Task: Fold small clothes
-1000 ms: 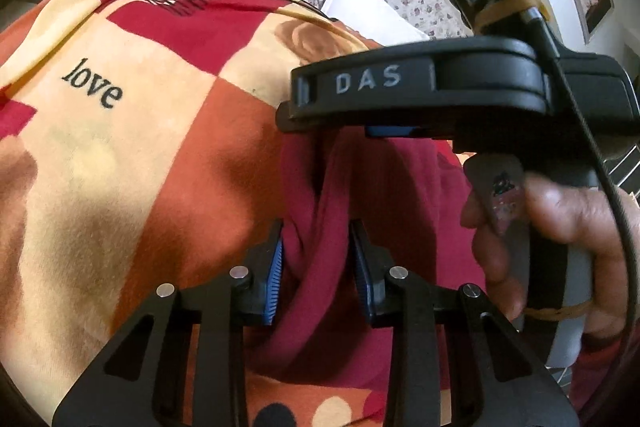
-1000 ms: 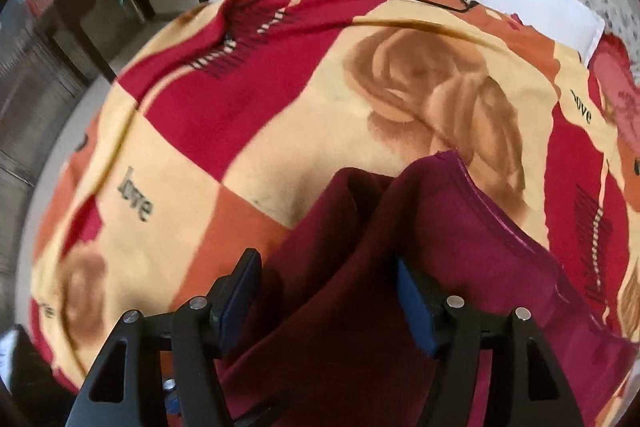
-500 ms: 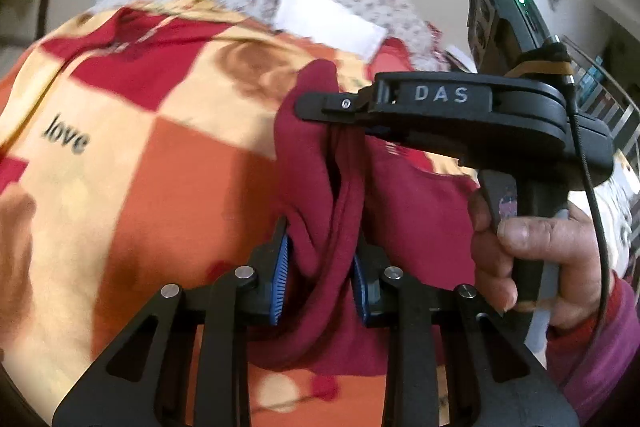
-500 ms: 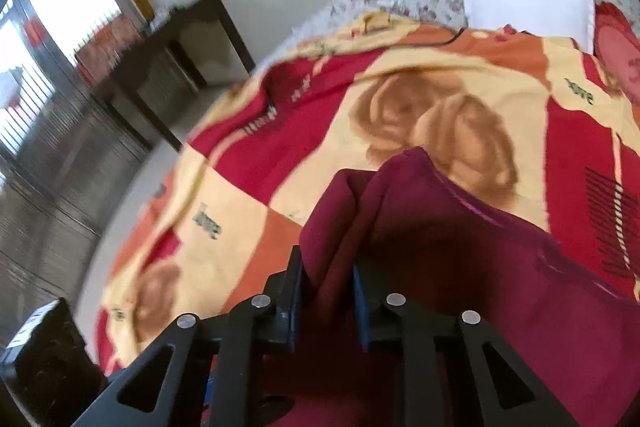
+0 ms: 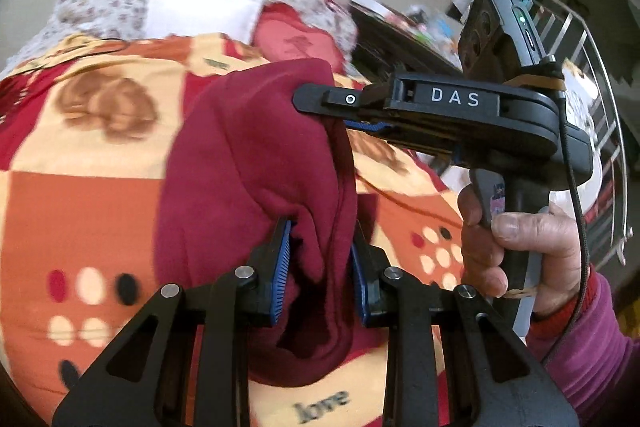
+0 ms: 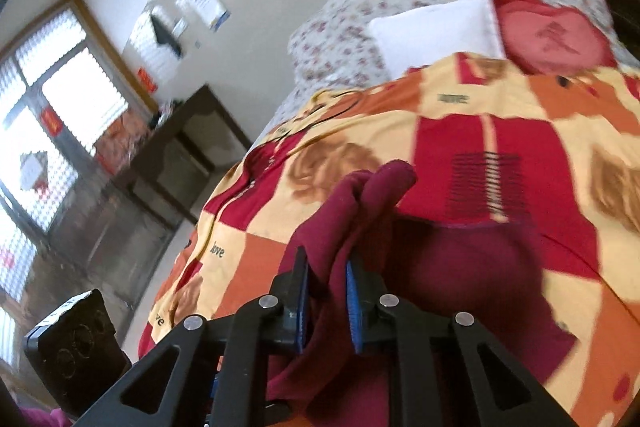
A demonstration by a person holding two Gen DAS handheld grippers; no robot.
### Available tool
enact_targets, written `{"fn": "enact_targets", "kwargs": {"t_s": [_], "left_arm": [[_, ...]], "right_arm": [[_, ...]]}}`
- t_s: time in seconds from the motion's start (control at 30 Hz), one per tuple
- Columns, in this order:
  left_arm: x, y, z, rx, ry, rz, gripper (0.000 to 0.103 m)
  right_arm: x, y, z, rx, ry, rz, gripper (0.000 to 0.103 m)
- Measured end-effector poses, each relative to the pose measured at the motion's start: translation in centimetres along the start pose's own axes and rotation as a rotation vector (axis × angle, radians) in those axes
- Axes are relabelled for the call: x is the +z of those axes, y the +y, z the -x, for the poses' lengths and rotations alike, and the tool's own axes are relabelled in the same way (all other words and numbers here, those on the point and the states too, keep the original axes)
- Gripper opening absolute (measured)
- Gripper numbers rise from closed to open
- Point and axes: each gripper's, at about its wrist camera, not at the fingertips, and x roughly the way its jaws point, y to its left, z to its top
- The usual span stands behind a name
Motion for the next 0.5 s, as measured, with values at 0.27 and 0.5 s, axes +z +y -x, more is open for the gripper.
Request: {"fn": "enact_targets", "kwargs": {"t_s": [0.27,0.5], "left_arm": [[-2.0,-5.2,-6.4,0.013,0.112,-0.071,0.026],[-3.7,-6.2,-8.7,-0.043,0.214,0.003,0.026]], "right_arm": [[-3.5,-8.1,2.9,-0.077,-0.025,-0.130,0.015],[-5.5,-13.0,0.8,-0.166,0.032,-0.233,0.015]]}}
